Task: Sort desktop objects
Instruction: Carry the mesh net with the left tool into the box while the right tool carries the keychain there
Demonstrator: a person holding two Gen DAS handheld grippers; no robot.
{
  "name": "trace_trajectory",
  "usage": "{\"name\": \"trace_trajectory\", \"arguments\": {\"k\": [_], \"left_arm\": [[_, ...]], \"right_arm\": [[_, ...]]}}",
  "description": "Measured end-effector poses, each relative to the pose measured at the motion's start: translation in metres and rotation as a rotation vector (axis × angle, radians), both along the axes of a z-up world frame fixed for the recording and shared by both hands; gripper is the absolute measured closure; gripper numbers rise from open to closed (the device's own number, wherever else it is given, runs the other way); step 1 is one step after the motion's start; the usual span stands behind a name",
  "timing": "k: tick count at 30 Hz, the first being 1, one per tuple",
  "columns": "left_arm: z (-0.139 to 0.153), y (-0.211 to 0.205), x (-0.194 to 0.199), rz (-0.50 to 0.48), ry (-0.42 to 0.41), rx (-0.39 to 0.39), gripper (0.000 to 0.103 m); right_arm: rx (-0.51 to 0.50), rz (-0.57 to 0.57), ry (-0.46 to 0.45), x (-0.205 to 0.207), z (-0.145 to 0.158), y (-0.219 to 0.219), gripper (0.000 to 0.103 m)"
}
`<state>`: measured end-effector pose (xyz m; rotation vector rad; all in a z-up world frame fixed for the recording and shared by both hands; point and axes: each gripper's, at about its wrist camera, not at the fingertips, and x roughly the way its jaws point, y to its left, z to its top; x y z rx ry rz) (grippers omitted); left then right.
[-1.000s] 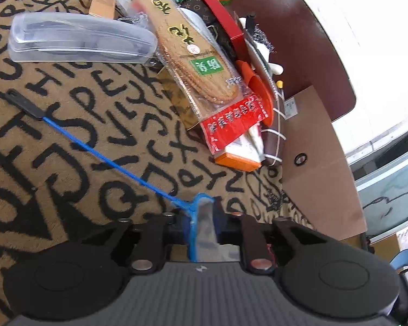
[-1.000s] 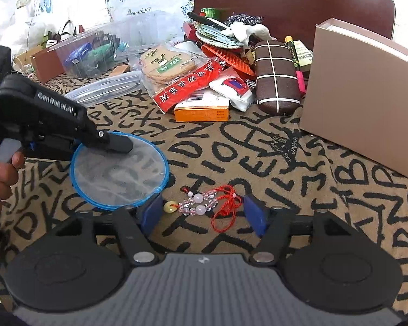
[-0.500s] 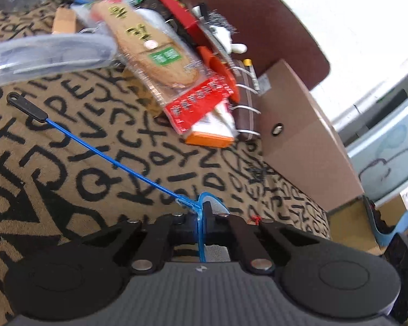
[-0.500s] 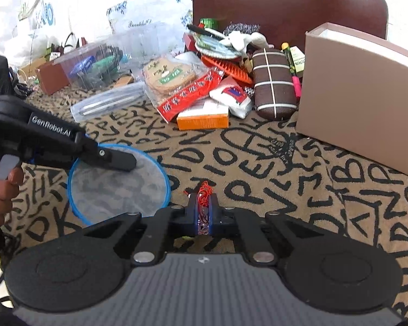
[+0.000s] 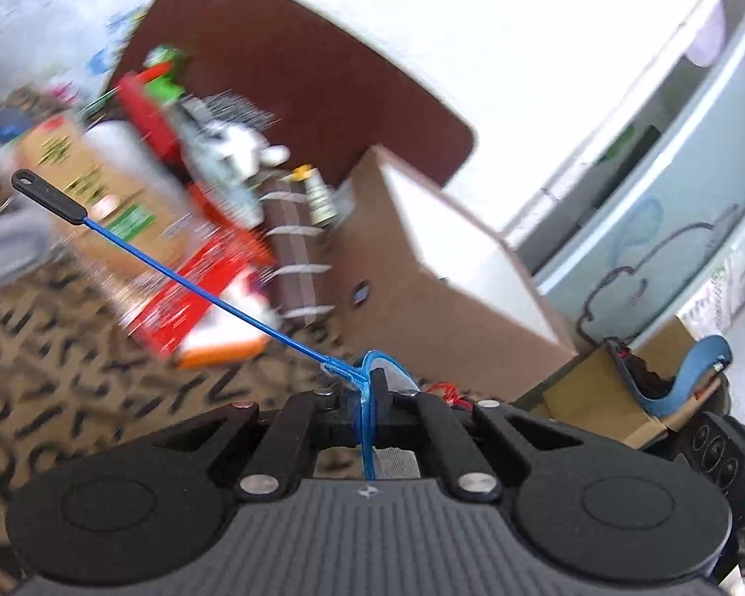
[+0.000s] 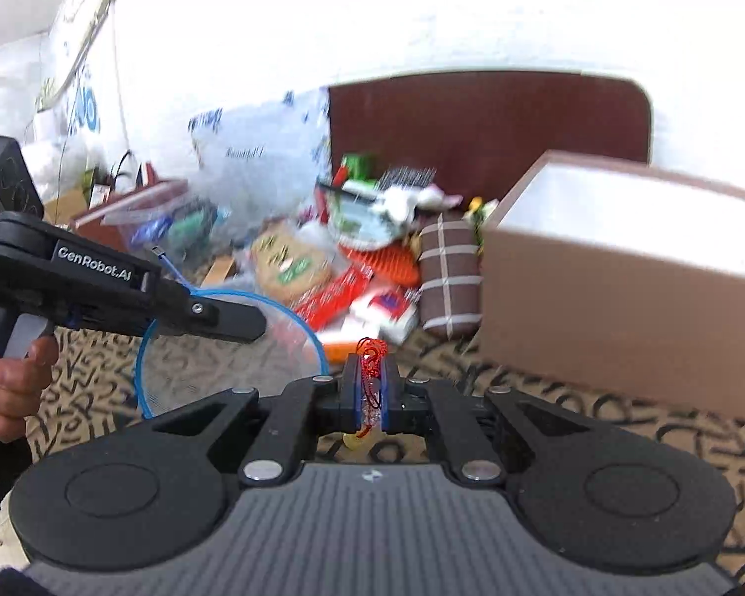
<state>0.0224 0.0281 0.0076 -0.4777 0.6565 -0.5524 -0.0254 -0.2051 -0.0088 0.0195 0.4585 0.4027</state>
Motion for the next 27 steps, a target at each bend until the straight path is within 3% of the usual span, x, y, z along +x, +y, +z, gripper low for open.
{"name": "trace_trajectory", "arguments": {"k": [7, 15, 19, 27], "left_arm": [[0.047, -0.047, 0.04, -0.095, -0.096, -0.017, 0.103], [0.08, -0.116, 0.103, -0.208, -0.115, -0.015, 0.103], [0.084, -0.156, 0.128, -0.311, -0.143, 0.035, 0.103], [0.054, -0.217, 0.187, -0.389, -0.076, 0.075, 0.103]], "right_arm": [[-0.006, -0.1, -0.103, 0.008, 0.035, -0.043, 0.099], [-0.068, -0.232, -0.205, 0.031, 0.069, -0.098, 0.099], [-0.11, -0.29, -0.217, 0.05, 0.072, -0.125, 0.099], [-0.145, -0.388, -0.144, 0.09, 0.048, -0.181, 0.099]]}}
